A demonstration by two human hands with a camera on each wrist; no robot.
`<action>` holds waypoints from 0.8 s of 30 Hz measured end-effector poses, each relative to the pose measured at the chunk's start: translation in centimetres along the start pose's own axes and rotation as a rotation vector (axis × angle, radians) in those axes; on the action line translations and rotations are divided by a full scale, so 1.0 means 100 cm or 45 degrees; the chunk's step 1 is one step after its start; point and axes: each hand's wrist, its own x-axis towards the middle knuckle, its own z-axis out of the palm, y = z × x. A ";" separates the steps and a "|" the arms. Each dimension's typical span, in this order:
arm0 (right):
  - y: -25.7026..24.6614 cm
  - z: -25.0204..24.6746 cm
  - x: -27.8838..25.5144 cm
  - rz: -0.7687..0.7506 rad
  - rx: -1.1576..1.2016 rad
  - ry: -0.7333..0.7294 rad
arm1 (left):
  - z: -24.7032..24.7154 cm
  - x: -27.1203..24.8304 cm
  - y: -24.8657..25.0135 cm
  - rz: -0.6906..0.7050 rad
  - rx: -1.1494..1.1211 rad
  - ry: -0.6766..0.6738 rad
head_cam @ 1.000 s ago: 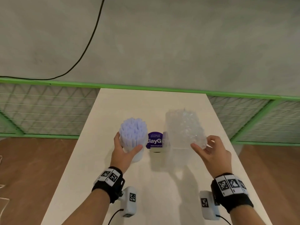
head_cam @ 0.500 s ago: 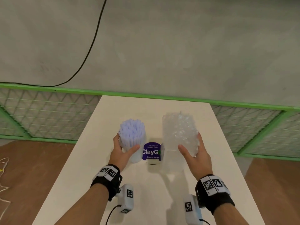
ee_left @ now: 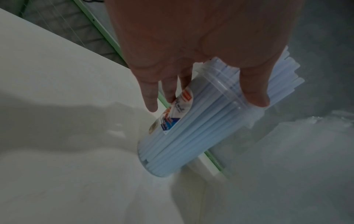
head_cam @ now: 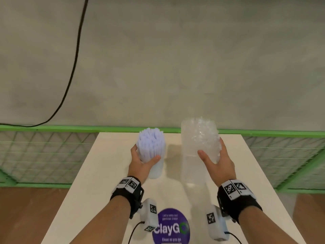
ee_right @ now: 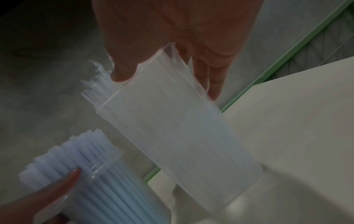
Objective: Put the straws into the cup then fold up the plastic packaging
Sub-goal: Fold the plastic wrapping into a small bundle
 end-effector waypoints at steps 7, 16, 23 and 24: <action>-0.013 0.030 0.072 0.006 -0.002 -0.009 | 0.027 0.084 0.014 0.028 0.062 0.009; -0.022 0.051 0.117 0.008 -0.016 -0.016 | 0.036 0.138 0.024 0.032 0.087 0.010; -0.023 0.055 0.130 0.013 -0.010 -0.015 | 0.037 0.147 0.025 0.052 0.079 0.010; -0.023 0.056 0.130 0.013 -0.006 -0.018 | 0.037 0.147 0.024 0.056 0.075 0.011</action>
